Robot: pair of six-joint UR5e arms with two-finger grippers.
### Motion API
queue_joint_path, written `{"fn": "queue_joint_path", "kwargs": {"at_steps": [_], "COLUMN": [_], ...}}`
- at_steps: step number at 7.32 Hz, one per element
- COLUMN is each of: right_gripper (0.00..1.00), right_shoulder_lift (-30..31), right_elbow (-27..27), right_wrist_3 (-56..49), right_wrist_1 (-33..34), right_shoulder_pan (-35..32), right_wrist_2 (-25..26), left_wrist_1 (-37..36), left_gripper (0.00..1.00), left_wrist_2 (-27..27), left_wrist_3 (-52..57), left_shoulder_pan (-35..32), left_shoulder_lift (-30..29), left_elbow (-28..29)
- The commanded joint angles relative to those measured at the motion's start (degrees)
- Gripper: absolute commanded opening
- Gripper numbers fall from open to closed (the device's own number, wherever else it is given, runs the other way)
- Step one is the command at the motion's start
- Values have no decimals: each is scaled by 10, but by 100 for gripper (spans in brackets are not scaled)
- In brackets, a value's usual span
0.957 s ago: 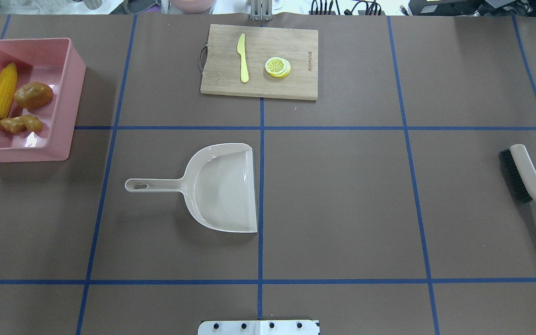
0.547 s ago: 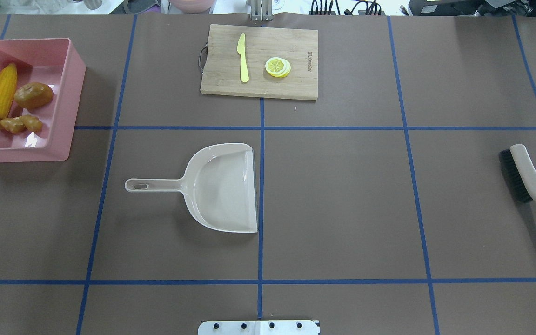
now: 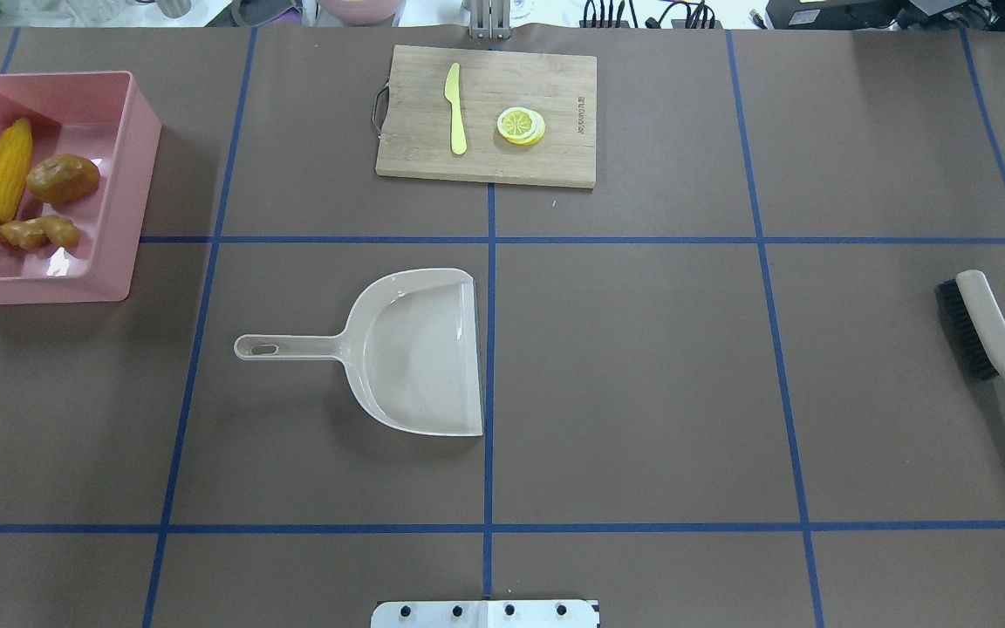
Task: Sweep and dump trash into bin
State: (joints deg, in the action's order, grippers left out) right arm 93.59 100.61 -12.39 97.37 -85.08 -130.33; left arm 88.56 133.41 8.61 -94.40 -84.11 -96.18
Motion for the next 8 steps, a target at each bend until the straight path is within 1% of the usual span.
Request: {"fn": "queue_joint_path", "kwargs": {"at_steps": [1, 8], "right_gripper": [100, 100], "right_shoulder_lift": [-1, -2], "right_elbow": [1, 8], "right_wrist_3": [-1, -1], "right_wrist_1": [-1, -1], "right_shoulder_pan": [0, 1], "right_wrist_2": [0, -1], "left_wrist_1": [0, 1], "left_gripper": [98, 98], "left_wrist_2": [0, 0], "left_wrist_3": [0, 0], "left_shoulder_pan": [0, 0], "left_shoulder_lift": [0, -2], "left_elbow": [-1, -1]}}
